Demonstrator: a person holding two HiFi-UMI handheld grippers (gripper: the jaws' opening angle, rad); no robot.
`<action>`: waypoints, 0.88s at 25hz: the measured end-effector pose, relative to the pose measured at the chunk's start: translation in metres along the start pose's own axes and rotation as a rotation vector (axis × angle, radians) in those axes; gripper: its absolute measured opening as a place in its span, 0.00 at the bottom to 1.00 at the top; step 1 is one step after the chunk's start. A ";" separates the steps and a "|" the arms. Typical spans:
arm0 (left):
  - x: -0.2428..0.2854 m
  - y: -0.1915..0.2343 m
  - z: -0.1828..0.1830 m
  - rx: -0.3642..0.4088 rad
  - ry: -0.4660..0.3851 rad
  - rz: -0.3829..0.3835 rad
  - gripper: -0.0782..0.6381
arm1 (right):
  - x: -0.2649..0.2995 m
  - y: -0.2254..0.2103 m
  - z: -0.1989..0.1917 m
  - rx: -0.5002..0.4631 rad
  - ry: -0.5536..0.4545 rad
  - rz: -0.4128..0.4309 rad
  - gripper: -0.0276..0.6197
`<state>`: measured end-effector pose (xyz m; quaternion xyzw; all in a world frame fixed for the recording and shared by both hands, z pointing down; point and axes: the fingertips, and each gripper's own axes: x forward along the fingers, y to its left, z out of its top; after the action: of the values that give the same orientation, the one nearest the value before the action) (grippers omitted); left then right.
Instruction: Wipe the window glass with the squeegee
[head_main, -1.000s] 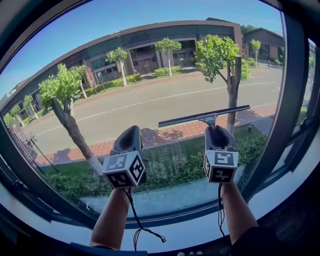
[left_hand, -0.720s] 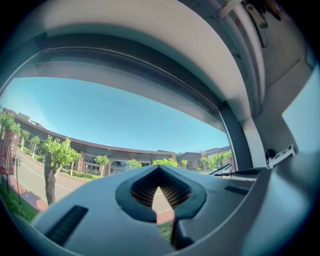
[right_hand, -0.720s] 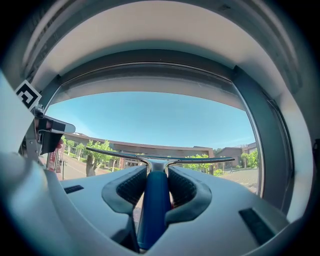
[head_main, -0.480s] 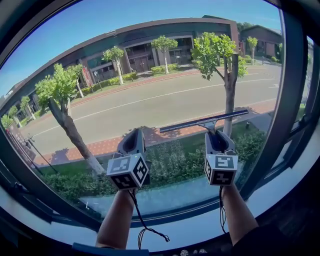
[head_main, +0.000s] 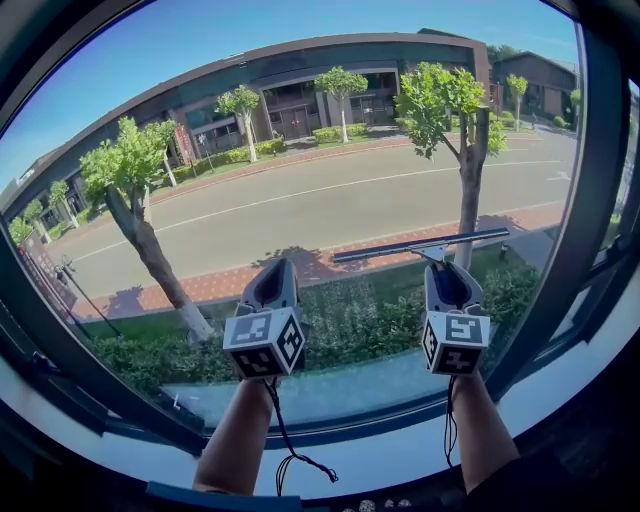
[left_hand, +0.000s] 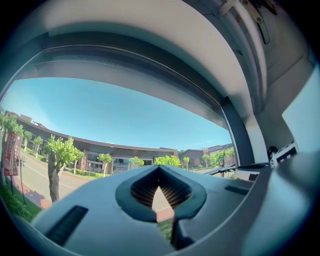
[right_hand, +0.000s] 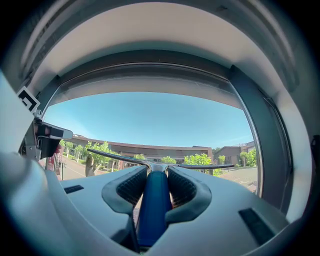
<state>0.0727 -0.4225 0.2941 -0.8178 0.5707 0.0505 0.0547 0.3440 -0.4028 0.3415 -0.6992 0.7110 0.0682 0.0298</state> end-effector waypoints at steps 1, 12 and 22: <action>-0.001 0.001 -0.001 -0.002 0.001 0.000 0.11 | 0.000 0.001 0.001 -0.001 -0.002 0.001 0.24; -0.009 0.007 -0.004 -0.007 0.000 0.000 0.11 | -0.008 0.002 0.010 -0.018 -0.014 0.002 0.24; -0.020 0.026 0.011 0.004 -0.027 0.015 0.11 | -0.024 0.019 0.033 -0.019 0.015 0.000 0.24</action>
<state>0.0412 -0.4108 0.2855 -0.8125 0.5763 0.0609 0.0635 0.3234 -0.3744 0.3133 -0.7000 0.7105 0.0699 0.0179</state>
